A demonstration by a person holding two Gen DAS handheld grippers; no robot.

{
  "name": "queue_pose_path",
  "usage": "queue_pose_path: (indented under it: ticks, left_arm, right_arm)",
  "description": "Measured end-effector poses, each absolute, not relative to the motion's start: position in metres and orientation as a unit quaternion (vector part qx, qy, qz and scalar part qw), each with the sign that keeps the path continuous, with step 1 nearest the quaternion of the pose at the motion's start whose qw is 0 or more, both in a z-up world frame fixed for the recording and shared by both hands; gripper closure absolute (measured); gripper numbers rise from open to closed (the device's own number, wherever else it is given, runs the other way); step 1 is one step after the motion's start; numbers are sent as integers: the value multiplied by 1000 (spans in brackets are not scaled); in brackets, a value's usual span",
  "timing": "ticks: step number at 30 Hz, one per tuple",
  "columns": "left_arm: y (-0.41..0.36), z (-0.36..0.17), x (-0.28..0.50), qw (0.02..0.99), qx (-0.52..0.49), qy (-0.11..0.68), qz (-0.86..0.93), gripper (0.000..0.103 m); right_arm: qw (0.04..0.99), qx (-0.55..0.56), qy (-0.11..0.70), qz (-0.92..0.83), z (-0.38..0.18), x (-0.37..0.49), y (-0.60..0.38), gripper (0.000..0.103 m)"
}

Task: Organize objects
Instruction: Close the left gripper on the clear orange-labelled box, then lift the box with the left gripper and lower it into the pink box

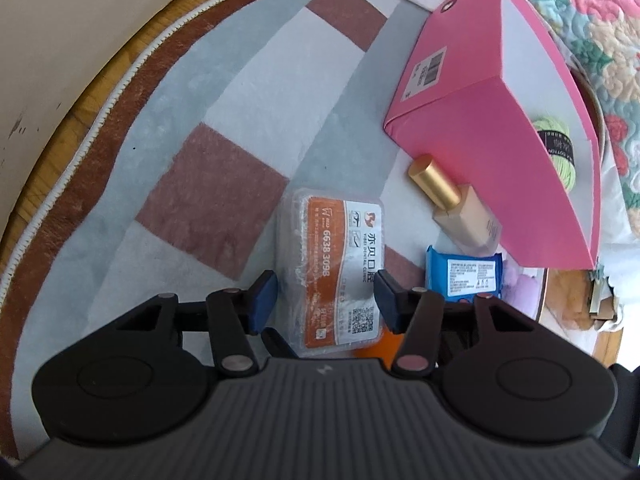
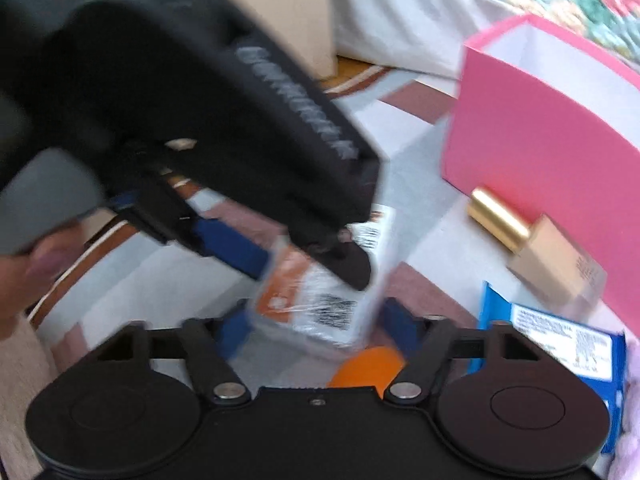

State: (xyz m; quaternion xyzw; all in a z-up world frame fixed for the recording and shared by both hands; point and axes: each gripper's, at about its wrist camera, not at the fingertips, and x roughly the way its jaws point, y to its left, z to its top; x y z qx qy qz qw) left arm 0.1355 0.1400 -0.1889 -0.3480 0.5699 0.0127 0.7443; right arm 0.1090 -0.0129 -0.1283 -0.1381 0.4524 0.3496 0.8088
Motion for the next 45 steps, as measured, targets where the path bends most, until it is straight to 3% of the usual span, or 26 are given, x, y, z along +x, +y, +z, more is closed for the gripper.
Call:
queue_pose_path:
  ticks: [6, 12, 25, 34, 45]
  left_arm:
    - [126, -172, 127, 783, -311, 539, 3, 55]
    - [108, -130, 92, 831, -286, 477, -13, 56]
    - [51, -37, 64, 875, -233, 417, -84, 56]
    - [15, 8, 122, 874, -211, 415, -136, 56]
    - [-28, -30, 238, 830, -203, 495, -154, 56]
  right_arm:
    - [822, -130, 440, 337, -114, 102, -17, 32]
    - [844, -117, 394, 346, -74, 75, -33, 32]
    - [882, -87, 325, 330, 13, 41, -92, 33]
    - [912, -49, 304, 271, 16, 122, -155, 33]
    - [893, 16, 395, 213, -18, 225, -196, 34]
